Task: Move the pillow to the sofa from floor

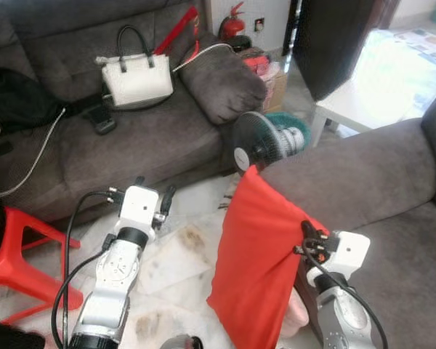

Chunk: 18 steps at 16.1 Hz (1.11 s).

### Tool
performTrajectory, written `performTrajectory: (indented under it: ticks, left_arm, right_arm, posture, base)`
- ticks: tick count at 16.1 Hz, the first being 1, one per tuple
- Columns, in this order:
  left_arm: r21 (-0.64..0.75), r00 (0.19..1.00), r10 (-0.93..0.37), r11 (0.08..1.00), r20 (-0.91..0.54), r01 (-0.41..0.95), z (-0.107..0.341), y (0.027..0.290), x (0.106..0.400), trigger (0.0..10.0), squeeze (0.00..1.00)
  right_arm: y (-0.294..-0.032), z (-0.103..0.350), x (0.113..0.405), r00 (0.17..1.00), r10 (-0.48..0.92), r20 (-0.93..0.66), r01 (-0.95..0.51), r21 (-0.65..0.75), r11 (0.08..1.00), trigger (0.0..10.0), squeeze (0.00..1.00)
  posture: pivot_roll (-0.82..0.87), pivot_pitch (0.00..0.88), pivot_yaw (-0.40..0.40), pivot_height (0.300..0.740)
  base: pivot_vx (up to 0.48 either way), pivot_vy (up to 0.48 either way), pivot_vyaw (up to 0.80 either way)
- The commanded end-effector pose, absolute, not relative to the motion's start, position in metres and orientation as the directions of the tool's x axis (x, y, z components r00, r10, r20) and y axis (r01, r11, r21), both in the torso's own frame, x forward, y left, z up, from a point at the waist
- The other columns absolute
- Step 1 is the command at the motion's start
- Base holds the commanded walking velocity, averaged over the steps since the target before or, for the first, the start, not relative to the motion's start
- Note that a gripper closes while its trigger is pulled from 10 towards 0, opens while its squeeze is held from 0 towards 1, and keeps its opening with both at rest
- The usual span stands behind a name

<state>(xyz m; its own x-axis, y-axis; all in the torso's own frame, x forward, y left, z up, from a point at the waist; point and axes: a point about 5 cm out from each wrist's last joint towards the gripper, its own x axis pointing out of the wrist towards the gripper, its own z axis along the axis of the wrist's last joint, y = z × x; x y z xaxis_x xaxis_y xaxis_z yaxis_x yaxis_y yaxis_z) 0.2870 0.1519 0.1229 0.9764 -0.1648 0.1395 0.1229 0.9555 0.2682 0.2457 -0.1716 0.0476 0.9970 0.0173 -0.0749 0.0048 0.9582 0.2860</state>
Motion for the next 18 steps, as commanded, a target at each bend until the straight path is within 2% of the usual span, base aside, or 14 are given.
performTrajectory:
  ticks: [1, 9, 11, 14, 16, 18]
  left_arm:
    - [0.262, 0.977, -0.170, 0.956, 0.131, 0.132, 0.1213, 0.1509, 0.2871, 10.0, 0.00]
    - [0.276, 0.976, -0.172, 0.952, 0.131, 0.130, 0.1211, 0.1499, 0.2874, 10.0, 0.00]
    - [0.281, 0.979, -0.159, 0.953, 0.131, 0.117, 0.1206, 0.1507, 0.2878, 10.0, 0.00]
    - [0.276, 0.979, -0.160, 0.954, 0.129, 0.120, 0.1207, 0.1503, 0.2881, 10.0, 0.00]
    - [0.288, 0.978, -0.162, 0.950, 0.131, 0.119, 0.1209, 0.1497, 0.2879, 10.0, 0.00]
    - [0.277, 0.978, -0.161, 0.953, 0.132, 0.120, 0.1205, 0.1493, 0.2880, 10.0, 0.00]
  right_arm:
    - [-0.1774, 0.0745, 0.2568, 0.998, -0.006, 0.066, -0.011, 0.265, 0.964, 10.0, 0.00]
    - [-0.1795, 0.0750, 0.2581, 0.998, -0.010, 0.068, -0.008, 0.259, 0.966, 10.0, 0.00]
    - [-0.1813, 0.0752, 0.2581, 0.998, -0.013, 0.068, -0.005, 0.255, 0.967, 10.0, 0.00]
    - [-0.1824, 0.0750, 0.2581, 0.998, -0.015, 0.066, -0.002, 0.252, 0.968, 10.0, 0.00]
    - [-0.1832, 0.0754, 0.2582, 0.998, -0.016, 0.067, -0.001, 0.248, 0.969, 10.0, 0.00]
    - [-0.1841, 0.0757, 0.2587, 0.998, -0.018, 0.067, 0.001, 0.246, 0.969, 10.0, 0.00]
  posture:
    - [0.10, 0.064, 0.034, 0.740]
    - [0.10, 0.063, 0.033, 0.740]
    - [0.10, 0.062, 0.032, 0.740]
    - [0.10, 0.064, 0.031, 0.740]
    - [0.09, 0.064, 0.030, 0.740]
    - [0.09, 0.064, 0.030, 0.740]
  base:
    - [0.000, 0.000, -0.80]
    - [0.000, 0.000, -0.80]
    - [0.000, -0.480, -0.80]
    - [0.000, 0.000, -0.80]
    - [0.000, -0.480, -0.80]
    - [0.000, -0.122, -0.80]
